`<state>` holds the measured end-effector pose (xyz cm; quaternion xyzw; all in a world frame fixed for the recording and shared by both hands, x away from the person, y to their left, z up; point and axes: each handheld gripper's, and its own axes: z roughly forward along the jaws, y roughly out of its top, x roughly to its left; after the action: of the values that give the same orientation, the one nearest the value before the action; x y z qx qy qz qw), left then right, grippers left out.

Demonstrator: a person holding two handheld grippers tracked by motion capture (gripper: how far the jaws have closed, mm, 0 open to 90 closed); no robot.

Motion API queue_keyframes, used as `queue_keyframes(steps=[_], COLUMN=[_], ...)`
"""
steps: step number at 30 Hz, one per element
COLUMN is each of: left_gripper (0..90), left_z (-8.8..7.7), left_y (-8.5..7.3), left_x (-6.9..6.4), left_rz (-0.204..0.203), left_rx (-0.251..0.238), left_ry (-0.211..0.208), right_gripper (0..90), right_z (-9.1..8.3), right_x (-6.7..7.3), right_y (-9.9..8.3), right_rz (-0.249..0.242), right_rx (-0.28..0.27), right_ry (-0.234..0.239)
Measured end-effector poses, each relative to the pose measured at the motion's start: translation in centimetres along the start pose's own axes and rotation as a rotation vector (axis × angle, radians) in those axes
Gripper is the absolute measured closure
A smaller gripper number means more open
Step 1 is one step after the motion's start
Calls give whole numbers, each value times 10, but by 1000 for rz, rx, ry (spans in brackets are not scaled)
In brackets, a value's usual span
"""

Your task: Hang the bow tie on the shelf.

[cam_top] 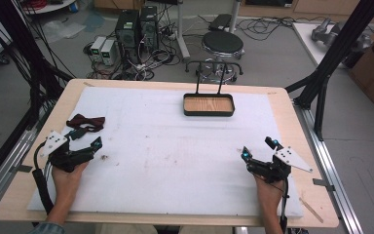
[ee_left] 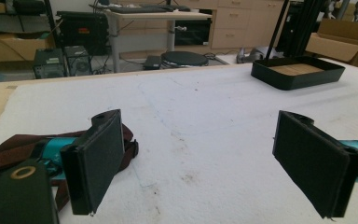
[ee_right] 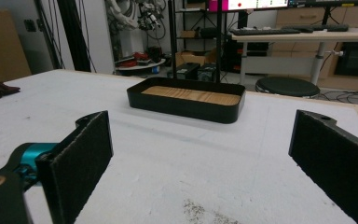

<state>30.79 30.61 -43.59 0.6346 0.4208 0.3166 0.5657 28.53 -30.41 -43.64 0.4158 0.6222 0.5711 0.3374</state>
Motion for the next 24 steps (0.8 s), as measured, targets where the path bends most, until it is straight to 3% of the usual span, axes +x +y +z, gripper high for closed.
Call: queue_keyframes(steps=[24], left_gripper=[168], left_z=[0], left_y=[0], left_x=[1], left_rz=[-11], left_rx=[0], left_ry=[-14], right_gripper=[50], right_z=[1], right_x=[0], right_y=[-1], right_rz=[2], right_rx=[8], right_ry=[8])
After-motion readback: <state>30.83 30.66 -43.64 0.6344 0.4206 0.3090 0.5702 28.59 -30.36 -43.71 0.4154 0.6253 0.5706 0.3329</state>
